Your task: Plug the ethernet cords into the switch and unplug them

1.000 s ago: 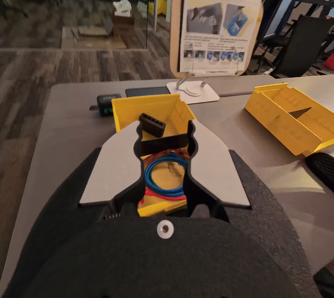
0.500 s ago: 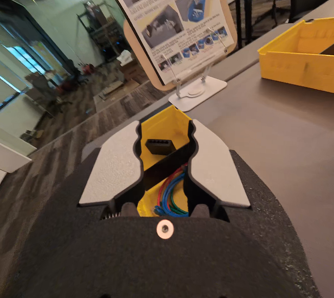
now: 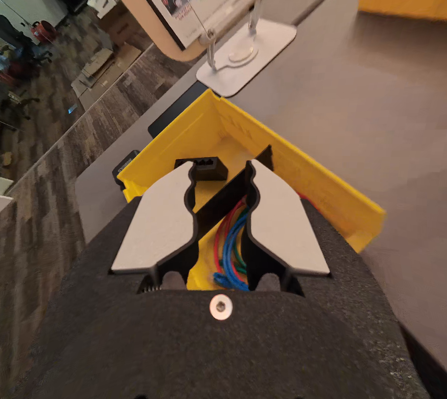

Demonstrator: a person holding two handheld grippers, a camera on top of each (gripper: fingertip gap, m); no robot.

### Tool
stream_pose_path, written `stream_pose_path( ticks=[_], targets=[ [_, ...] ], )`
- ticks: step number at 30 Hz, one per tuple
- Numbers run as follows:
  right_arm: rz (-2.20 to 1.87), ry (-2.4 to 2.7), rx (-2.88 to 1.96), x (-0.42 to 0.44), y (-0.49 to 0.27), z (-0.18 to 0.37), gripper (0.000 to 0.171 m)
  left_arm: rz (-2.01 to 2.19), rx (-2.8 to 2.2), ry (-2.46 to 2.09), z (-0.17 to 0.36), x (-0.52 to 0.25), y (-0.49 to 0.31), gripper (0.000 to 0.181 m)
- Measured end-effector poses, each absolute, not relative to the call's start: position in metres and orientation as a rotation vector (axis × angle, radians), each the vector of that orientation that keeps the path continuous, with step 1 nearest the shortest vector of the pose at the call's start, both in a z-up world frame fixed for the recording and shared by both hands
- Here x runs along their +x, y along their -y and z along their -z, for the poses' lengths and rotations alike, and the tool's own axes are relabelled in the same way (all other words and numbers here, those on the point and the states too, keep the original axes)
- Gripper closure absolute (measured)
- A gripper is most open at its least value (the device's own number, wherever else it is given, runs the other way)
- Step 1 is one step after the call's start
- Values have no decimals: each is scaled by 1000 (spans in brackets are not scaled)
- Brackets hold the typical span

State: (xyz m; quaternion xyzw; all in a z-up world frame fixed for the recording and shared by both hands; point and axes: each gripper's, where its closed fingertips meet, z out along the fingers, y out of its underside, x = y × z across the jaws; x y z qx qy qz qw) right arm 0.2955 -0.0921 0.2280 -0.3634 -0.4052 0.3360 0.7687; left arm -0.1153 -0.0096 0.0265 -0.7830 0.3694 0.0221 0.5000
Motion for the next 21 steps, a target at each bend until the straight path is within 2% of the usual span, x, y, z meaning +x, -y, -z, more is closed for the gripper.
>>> stream_pose_path(
  ticks=[13,21],
  targets=[
    [-760,900,-776,289,81,-217,148,-848,-1846,-1743,45,-180,-79,142],
    [-734,900,-825,292,67,-208,148,-872,-1721,-2070,76,-173,-109,141]
  ],
)
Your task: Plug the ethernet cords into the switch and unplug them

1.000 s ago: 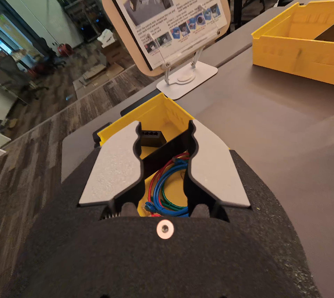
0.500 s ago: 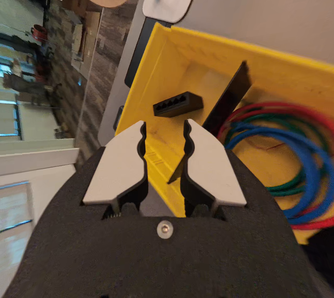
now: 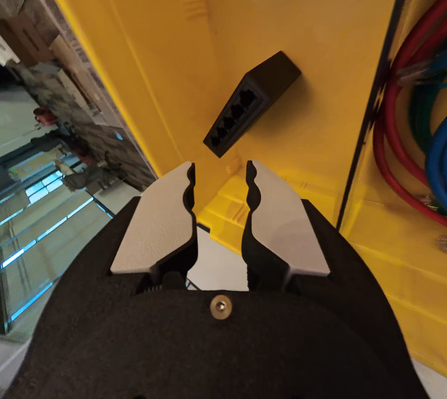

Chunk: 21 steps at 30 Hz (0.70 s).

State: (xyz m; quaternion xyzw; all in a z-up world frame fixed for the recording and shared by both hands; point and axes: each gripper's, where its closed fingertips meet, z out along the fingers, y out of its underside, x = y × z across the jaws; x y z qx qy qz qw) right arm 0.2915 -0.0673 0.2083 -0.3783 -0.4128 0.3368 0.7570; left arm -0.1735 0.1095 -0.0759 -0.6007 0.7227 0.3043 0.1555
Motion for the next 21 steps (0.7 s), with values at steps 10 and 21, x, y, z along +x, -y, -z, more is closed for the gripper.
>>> stream_pose_path(
  ticks=[10,21],
  targets=[
    [-707,969,-855,281,61,-196,148,-892,-1472,-2479,109,-171,-125,135],
    [-692,1065,-926,260,46,-172,148,-899,-1267,-2648,133,-173,-138,140]
  ],
)
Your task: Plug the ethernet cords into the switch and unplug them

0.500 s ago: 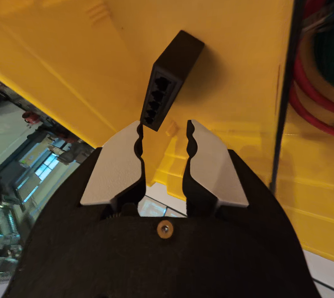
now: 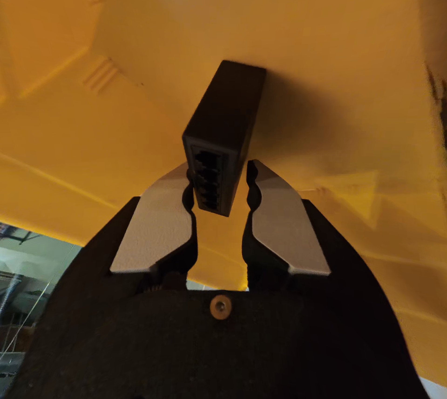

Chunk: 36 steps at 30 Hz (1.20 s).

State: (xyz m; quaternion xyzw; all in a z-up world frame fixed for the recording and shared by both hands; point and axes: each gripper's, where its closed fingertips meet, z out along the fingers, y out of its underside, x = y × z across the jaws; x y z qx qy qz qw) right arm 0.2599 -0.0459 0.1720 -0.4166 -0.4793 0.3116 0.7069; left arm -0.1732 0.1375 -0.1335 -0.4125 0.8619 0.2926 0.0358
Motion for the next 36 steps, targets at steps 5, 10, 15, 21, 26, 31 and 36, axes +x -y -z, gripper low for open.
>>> stream_pose_path(
  ticks=[5,10,15,21,26,31,36],
  targets=[
    [-693,1093,-938,254,43,-166,148,-842,-1252,-2655,138,-168,-139,143],
    [-687,1110,-945,251,42,-162,148,-855,-1230,-2667,137,-168,-140,146],
    [-691,1103,-935,253,43,-164,149,-871,-1227,-2661,135,-168,-138,149],
    [-701,1098,-937,254,41,-163,149,-889,-1253,-2635,131,-166,-134,152],
    [-709,1092,-926,256,42,-166,149,-918,-1272,-2615,122,-164,-131,152],
    [-715,1082,-912,259,45,-169,149,-943,-1328,-2525,98,-162,-129,151],
    [-711,1075,-896,263,51,-175,149,-963,-1392,-2420,66,-163,-121,151]
  ],
)
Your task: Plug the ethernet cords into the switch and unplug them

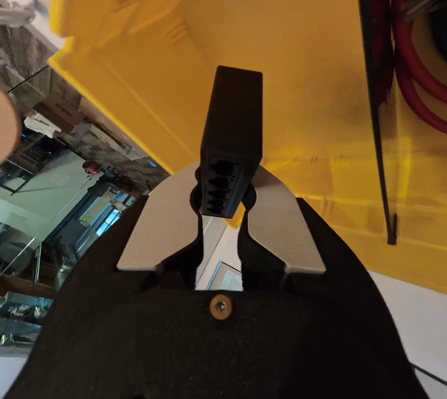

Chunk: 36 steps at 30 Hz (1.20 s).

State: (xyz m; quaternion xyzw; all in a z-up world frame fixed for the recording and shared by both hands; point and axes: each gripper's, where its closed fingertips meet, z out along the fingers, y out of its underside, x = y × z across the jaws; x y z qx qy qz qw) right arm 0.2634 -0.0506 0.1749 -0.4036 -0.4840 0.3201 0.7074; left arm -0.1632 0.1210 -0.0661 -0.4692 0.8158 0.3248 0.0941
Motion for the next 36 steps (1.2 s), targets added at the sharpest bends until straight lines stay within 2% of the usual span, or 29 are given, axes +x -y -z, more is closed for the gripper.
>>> stream_pose_path(
  ticks=[7,11,14,18,23,29,36],
  targets=[
    [-708,1068,-864,270,61,-183,150,-993,-1438,-2281,12,-148,-101,152],
    [-684,1069,-864,276,66,-186,149,-1041,-1401,-2196,-26,-112,-88,152],
    [-658,1075,-863,283,70,-187,149,-913,-1536,-2139,-34,-72,-66,152],
    [-644,1059,-860,299,74,-188,149,-689,-1715,-2180,-11,-20,-26,151],
    [-681,1038,-865,314,77,-188,150,-628,-1869,-2259,28,12,0,151],
    [-687,1085,-883,313,79,-180,150,-559,-2124,-2212,74,37,6,151],
    [-655,1144,-918,313,81,-168,150,-633,-2198,-2200,114,44,-7,152]
  ],
)
